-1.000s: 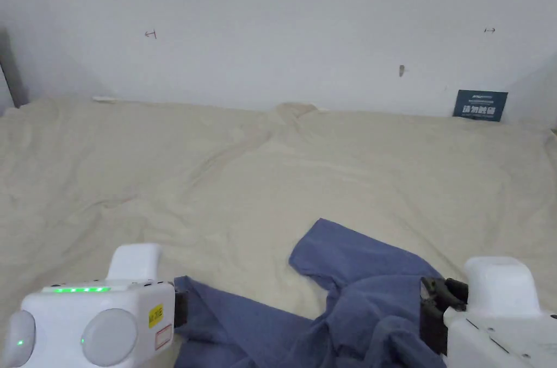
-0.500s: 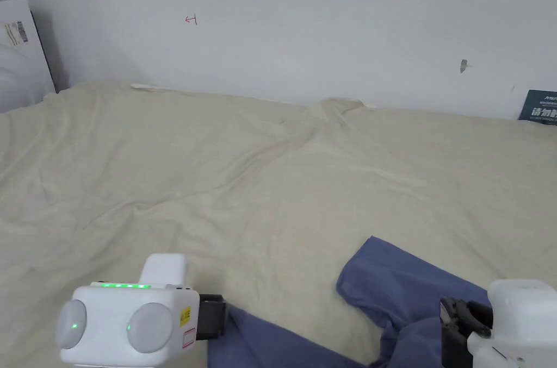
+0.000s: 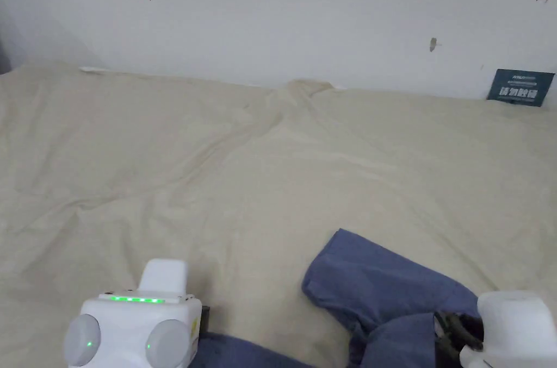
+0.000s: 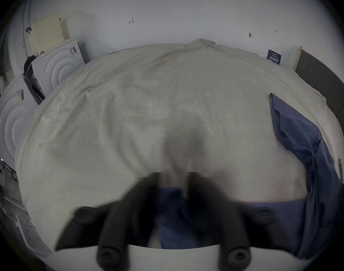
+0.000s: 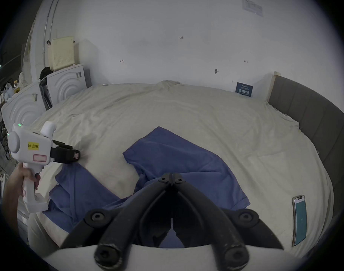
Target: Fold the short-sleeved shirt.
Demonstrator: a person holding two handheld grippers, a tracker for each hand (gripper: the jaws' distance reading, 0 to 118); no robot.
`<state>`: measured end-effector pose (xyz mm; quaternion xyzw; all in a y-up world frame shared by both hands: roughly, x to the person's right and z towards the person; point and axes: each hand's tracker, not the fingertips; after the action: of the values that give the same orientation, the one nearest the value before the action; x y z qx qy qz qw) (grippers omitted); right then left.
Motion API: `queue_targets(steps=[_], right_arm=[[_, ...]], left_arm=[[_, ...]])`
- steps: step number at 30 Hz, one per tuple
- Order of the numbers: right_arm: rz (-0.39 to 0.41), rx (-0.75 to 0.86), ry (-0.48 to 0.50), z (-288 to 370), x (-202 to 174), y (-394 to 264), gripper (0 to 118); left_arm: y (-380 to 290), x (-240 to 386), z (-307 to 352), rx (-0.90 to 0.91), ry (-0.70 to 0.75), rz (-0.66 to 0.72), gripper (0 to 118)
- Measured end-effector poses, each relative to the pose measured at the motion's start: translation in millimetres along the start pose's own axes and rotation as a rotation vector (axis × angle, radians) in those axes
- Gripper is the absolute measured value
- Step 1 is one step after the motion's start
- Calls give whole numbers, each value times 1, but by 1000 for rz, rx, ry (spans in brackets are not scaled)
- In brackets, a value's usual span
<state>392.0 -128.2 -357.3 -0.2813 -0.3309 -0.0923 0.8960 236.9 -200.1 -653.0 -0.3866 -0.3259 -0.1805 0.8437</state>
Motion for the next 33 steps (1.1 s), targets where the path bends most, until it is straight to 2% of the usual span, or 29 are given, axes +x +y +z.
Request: queue_targets(steps=[1,2,5,9,12,13,14,15,16,17,18,19,20,22,26,29,30,32,33], right_arm=[[-9,-1,0,1,3,-1,0],[-16,-3,0,1,5,-2,0],[-33,-12,-2,5,18,-5,0],[-105,-31,-18,-1,49,-2,0],[-117,-51,-20,-16,71,10,0],[-136,-78,18,-23,79,15,0],[-160,-116,56,-34,87,22,8],[-195,-161,71,-44,94,27,33],[-212,-222,82,-63,103,35,66],[-195,-254,64,-77,106,38,95],[-194,-276,69,-93,112,40,97],[-158,-296,67,-104,114,46,97],[-111,-314,23,-116,115,49,97],[-72,-317,29,-141,121,54,97],[-73,-444,-7,-187,130,58,96],[-84,-485,71,-197,127,53,96],[-62,-493,102,-199,123,51,96],[51,-516,27,-202,114,46,95],[43,-512,39,-203,111,46,95]], left_arm=[[-2,3,0,9,32,-11,9],[-2,0,2,-1,55,-26,6],[-3,-3,13,-2,26,-46,5],[8,-16,45,84,-54,80,5],[15,-15,55,98,-39,31,5],[16,-14,56,101,-34,19,5],[17,-13,55,98,-35,19,5],[17,-13,55,94,-42,25,5],[18,-13,55,94,-57,42,5],[18,-12,54,97,-61,49,5],[20,-10,52,96,-56,43,5],[20,-8,51,83,-42,26,5],[19,-7,51,84,-23,4,5],[18,-8,50,83,-28,0,5],[20,-15,46,70,-58,54,5],[19,-15,41,57,-48,50,5],[19,-15,40,54,-47,47,5],[18,-13,37,45,-45,41,5],[18,-11,36,40,-41,40,5]])
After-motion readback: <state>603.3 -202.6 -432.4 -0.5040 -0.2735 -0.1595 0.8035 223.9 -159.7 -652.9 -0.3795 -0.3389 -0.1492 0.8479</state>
